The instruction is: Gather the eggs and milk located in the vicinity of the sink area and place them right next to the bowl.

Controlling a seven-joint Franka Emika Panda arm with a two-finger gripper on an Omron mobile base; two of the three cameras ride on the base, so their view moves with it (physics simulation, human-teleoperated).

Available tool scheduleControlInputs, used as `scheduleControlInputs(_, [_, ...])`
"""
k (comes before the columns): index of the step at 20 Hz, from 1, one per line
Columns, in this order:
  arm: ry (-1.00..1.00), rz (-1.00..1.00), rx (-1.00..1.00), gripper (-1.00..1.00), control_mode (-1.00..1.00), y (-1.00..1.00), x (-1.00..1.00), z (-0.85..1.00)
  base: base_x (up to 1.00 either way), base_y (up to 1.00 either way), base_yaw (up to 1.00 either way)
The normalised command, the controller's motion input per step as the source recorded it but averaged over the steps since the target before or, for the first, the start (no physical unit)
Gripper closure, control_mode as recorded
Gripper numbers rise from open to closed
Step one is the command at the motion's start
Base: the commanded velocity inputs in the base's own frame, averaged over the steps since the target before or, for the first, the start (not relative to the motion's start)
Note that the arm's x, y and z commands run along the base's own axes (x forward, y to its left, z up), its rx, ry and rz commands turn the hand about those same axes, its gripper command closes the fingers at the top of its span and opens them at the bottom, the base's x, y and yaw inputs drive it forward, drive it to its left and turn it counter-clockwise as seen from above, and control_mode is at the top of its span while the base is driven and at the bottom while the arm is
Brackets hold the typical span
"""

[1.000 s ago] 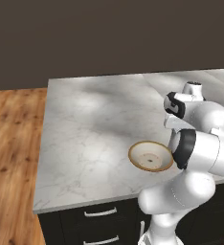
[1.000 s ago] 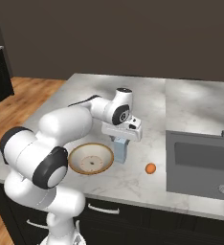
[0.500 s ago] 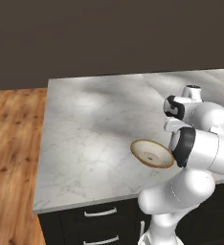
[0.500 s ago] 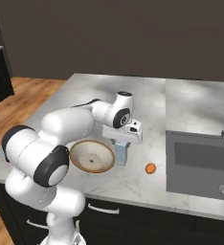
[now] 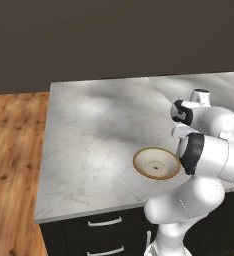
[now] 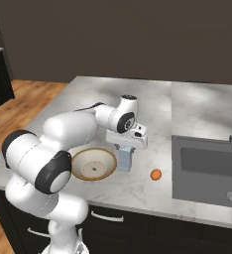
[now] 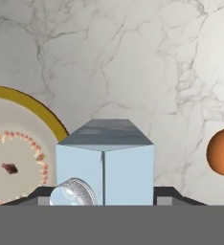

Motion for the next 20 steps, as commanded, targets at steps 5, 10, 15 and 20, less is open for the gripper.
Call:
scheduleControlInputs(5, [0.00,0.00,0.00,1.00,-1.00,0.18,0.00,-0.03,0.00,0.00,0.00])
scheduleControlInputs(10, [0.00,0.01,0.00,1.00,-1.00,0.09,0.00,-0.16,0.00,0.00,0.00])
scheduleControlInputs(15, [0.00,0.00,0.00,-1.00,-1.00,0.02,0.00,-0.11,0.00,0.00,0.00])
scheduleControlInputs(20, [0.00,0.00,0.00,-1.00,-1.00,0.00,0.00,-0.03,0.00,0.00,0.00])
